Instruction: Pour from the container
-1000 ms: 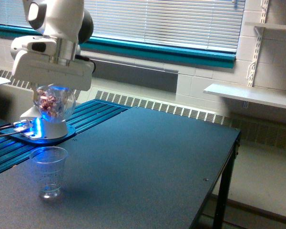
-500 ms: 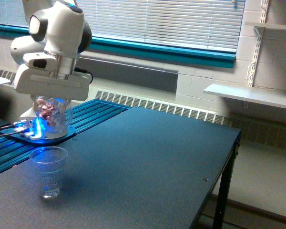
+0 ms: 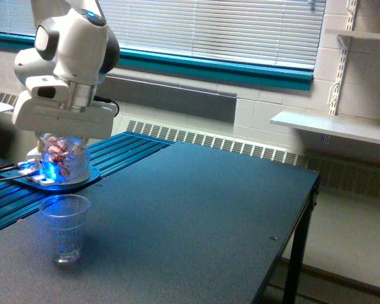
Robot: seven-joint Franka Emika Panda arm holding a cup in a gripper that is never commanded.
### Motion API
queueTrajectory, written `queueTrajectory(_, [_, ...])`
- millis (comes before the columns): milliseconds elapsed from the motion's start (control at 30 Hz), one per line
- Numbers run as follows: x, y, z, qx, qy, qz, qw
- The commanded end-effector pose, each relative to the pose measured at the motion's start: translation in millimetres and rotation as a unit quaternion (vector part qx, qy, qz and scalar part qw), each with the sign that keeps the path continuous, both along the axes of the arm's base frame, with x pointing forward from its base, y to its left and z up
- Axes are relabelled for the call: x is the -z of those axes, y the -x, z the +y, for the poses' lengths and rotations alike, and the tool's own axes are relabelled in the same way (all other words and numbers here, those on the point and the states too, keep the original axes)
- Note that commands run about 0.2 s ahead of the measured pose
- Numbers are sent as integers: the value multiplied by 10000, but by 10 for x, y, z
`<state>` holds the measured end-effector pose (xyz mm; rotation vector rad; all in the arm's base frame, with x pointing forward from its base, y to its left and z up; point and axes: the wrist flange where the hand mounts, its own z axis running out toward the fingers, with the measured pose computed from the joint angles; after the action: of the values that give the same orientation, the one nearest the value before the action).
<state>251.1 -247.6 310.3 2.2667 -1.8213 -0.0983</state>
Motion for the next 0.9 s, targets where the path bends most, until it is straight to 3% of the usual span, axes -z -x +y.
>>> queueTrajectory(33, [-47, -32, -111, 182, -48, 11, 9998])
queueTrajectory(400, [21, -83, -73, 214, -281, 117, 9993])
queueTrajectory(900, [60, -98, -108, 273, -309, 200, 9990])
